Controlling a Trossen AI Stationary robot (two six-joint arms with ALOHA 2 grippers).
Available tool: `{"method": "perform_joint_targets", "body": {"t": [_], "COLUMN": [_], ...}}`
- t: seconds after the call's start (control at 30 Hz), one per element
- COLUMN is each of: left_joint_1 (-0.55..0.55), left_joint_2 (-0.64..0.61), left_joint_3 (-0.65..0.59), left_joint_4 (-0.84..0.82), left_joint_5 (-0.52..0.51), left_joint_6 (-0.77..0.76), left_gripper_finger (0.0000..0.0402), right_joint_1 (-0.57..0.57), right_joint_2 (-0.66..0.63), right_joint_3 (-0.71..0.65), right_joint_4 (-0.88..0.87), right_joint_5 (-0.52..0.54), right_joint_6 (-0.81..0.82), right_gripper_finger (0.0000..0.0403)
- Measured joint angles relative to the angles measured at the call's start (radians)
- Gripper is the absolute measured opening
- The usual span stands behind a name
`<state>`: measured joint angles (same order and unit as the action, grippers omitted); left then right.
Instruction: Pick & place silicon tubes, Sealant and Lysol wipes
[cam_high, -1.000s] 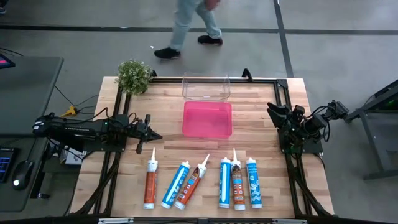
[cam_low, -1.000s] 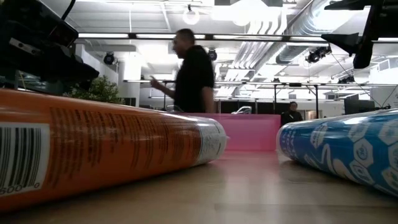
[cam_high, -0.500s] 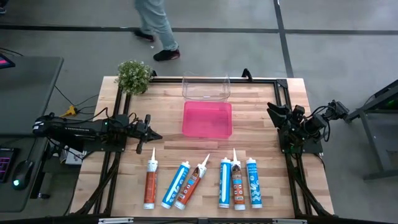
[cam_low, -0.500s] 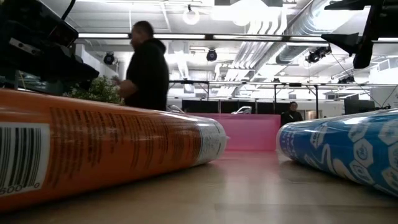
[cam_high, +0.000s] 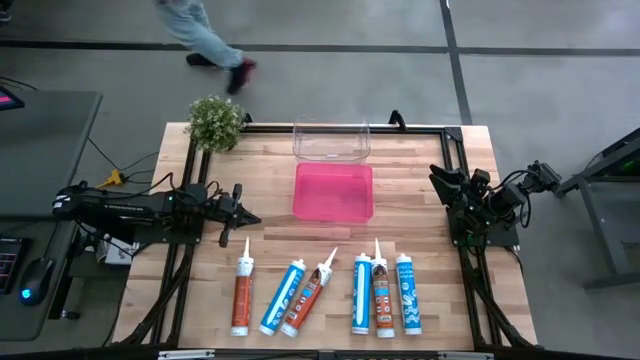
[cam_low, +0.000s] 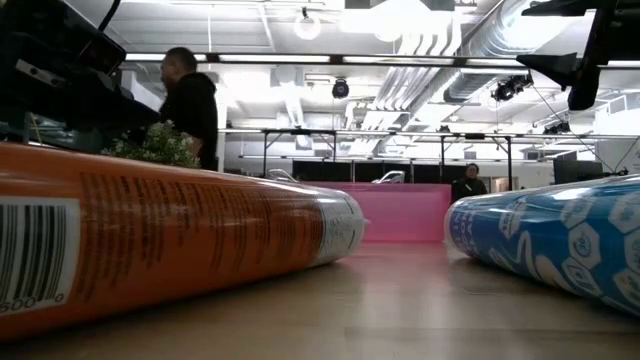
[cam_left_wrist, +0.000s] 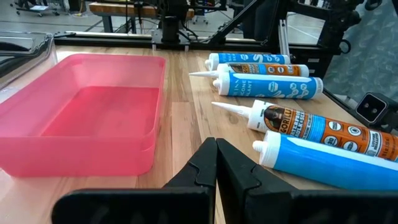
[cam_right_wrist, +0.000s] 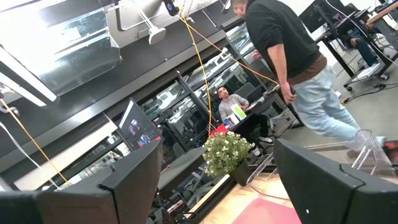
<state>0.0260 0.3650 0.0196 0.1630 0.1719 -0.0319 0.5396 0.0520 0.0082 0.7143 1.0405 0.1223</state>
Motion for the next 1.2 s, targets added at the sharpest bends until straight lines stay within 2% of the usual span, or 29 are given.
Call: {"method": "perform_joint_targets", "body": {"t": [0.27,0.67,0.97,1.2], "left_joint_1": [0.0,0.0,0.0,0.0], "left_joint_2": [0.0,0.0,0.0,0.002], "left_joint_3": [0.0,0.0,0.0,0.039], "left_joint_4": [0.007,0.02,0.022,-0.05], "left_joint_5": [0.001,-0.005,0.05,-0.016], "left_joint_6": [-0.007,-0.108,-0.324,-0.473], "left_gripper_finger": [0.0,0.0,0.0,0.0008], "right_joint_1": [0.0,0.0,0.0,0.0], "right_joint_2": [0.0,0.0,0.0,0.0], "right_joint_3": [0.0,0.0,0.0,0.0], "right_joint_4": [0.0,0.0,0.0,0.0], "right_joint_5": [0.0,0.0,0.0,0.0], "right_joint_6": [0.0,0.0,0.0,0.0], "right_gripper_finger": [0.0303,0.0303,0.0303,0.0303]}}
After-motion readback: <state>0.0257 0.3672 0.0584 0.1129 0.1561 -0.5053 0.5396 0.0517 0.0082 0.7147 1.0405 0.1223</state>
